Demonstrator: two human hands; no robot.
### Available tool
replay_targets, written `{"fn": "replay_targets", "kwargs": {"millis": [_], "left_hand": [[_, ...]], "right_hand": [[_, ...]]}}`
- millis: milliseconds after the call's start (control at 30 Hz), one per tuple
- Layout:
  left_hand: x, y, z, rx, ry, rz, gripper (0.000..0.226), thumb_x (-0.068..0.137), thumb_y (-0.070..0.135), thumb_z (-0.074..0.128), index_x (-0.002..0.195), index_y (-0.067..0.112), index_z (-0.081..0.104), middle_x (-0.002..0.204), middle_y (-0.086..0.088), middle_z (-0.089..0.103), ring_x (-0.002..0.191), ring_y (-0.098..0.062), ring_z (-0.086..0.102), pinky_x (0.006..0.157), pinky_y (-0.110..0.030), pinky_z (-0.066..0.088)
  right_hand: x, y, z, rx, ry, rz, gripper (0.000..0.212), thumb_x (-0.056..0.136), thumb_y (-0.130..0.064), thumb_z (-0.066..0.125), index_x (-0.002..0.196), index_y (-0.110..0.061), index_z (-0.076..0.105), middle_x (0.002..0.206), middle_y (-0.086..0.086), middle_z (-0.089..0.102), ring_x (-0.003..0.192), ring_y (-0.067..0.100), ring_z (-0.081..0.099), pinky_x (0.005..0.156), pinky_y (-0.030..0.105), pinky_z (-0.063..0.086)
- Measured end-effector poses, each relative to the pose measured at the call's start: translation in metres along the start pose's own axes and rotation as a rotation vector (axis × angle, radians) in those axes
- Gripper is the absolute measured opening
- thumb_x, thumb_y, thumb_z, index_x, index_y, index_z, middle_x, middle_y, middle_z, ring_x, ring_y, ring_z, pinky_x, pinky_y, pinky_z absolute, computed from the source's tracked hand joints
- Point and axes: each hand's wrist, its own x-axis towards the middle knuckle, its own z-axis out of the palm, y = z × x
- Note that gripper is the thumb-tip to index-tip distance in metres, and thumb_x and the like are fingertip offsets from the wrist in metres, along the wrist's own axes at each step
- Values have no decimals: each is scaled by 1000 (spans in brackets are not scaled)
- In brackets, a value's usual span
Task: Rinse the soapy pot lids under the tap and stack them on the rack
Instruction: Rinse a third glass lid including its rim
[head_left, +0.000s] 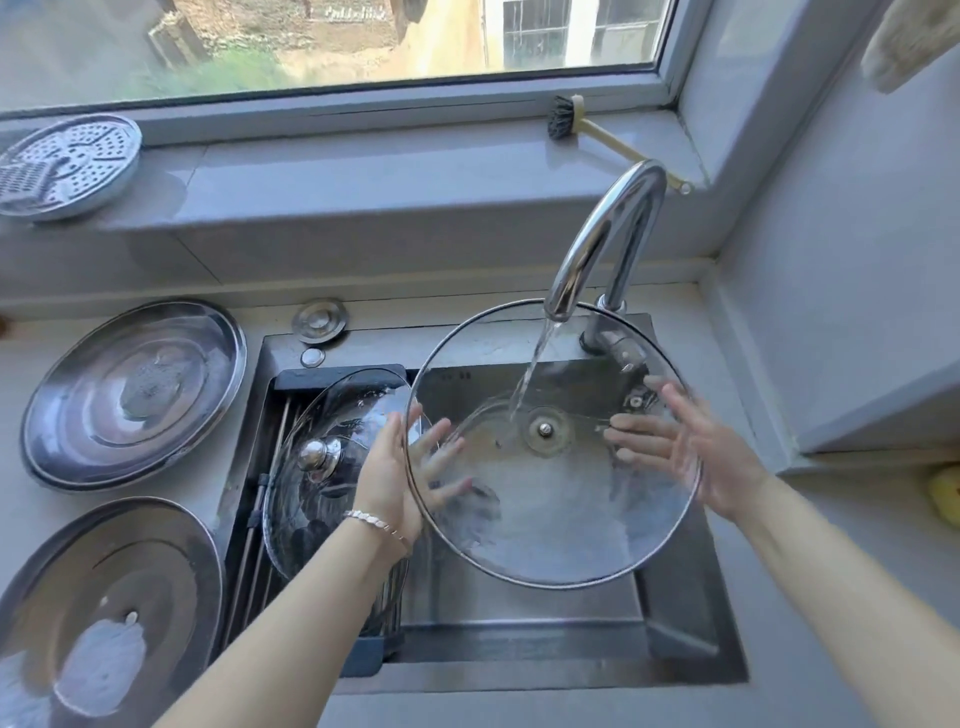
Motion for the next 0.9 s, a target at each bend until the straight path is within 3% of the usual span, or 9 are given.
{"fn": "replay_targets", "kwargs": {"millis": [100,200,367,500,633,700,767,833,900], "left_hand": [[4,-21,4,-48,1,-200,38,95,48,30,122,24,45,119,-16,57,84,-35,65,80,-56,46],[2,-46,7,-37,6,-393,38,96,41,33,123,16,43,96,-19,61,70,-35,67,54,-52,54],[-12,-64,4,377,13,-575,32,96,20,42,122,3,34,91,-22,54,58,-35,66,40,-35,55],[-14,-66,-1,1254,-31,-213,60,90,38,48,136,4,31,120,-14,49,108,-30,56,91,-36,49],[-48,-61,17,1229,-459,119,83,77,66,42,144,19,27,150,6,28,139,-7,25,114,-25,20],[-50,-67,22,1288,-508,227,92,71,65,52,147,25,18,150,14,25,138,1,23,114,-20,19],[-44,-69,23,1413,-329,416,75,82,50,57,145,24,25,143,10,41,133,-6,38,107,-20,30],[-39,-62,25,1418,-110,583,43,91,44,46,128,22,51,115,-2,66,109,-21,59,87,-27,41],[-32,-55,24,1425,-4,756,52,88,55,35,106,16,64,85,-10,71,84,-31,64,69,-32,43]], "right_hand": [[-9,-39,6,-328,-15,-73,11,99,-21,39,102,-17,48,81,24,65,62,30,70,58,40,57],[-15,-61,11,-590,-14,-13,10,98,-4,36,97,-12,44,80,27,63,54,28,69,46,34,57],[-19,-64,15,-804,1,175,17,93,7,29,95,-6,40,79,34,63,55,33,68,49,38,57],[-16,-51,33,-873,49,222,17,89,10,28,100,8,40,77,35,61,50,34,65,42,37,56],[-3,-31,61,-908,65,233,11,85,9,34,90,3,42,87,34,58,49,34,64,32,27,49],[3,-23,77,-875,72,265,7,88,7,36,85,2,40,70,25,59,41,27,62,29,25,46],[4,-20,91,-874,62,271,7,89,6,37,92,4,43,61,19,58,40,24,61,32,27,48],[3,-18,99,-831,55,186,19,86,7,38,103,-1,42,65,26,56,45,32,64,36,30,51],[-2,-18,105,-817,17,71,6,89,-3,43,84,-3,47,68,26,59,59,34,69,47,32,56]]}}
